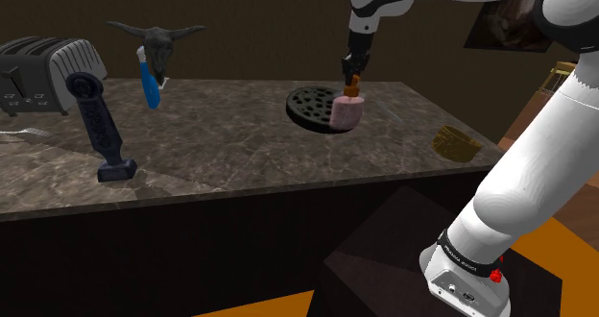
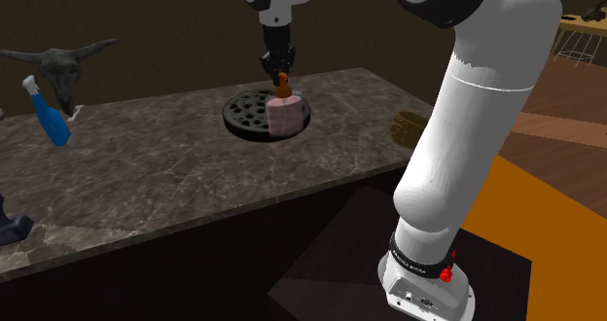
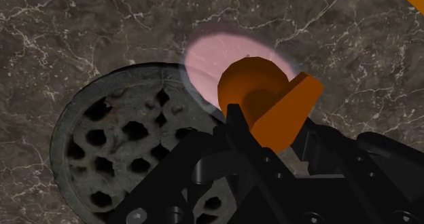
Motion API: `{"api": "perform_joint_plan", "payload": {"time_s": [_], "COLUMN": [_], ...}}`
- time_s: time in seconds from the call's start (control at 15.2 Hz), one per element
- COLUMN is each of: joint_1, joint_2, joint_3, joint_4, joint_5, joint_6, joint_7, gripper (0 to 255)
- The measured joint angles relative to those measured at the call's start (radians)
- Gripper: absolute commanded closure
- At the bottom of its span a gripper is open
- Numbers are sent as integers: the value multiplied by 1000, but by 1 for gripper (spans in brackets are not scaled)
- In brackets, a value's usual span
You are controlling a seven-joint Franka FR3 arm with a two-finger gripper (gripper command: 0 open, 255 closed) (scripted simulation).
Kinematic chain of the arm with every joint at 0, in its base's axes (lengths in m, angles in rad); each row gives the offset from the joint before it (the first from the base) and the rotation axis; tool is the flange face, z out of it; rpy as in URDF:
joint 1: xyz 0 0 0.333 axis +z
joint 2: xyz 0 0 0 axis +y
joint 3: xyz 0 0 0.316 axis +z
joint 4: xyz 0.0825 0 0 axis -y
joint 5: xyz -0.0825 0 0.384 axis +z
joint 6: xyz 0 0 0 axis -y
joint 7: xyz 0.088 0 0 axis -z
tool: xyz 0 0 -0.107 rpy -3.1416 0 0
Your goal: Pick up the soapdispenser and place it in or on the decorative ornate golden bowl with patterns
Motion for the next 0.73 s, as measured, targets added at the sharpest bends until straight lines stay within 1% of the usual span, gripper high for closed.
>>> {"api": "perform_joint_plan", "payload": {"time_s": [0.73], "joint_1": [0], "joint_2": [-1], "joint_3": [-1], "joint_4": [145], "joint_5": [1], "joint_6": [-146], "joint_7": [-6], "gripper": [255]}}
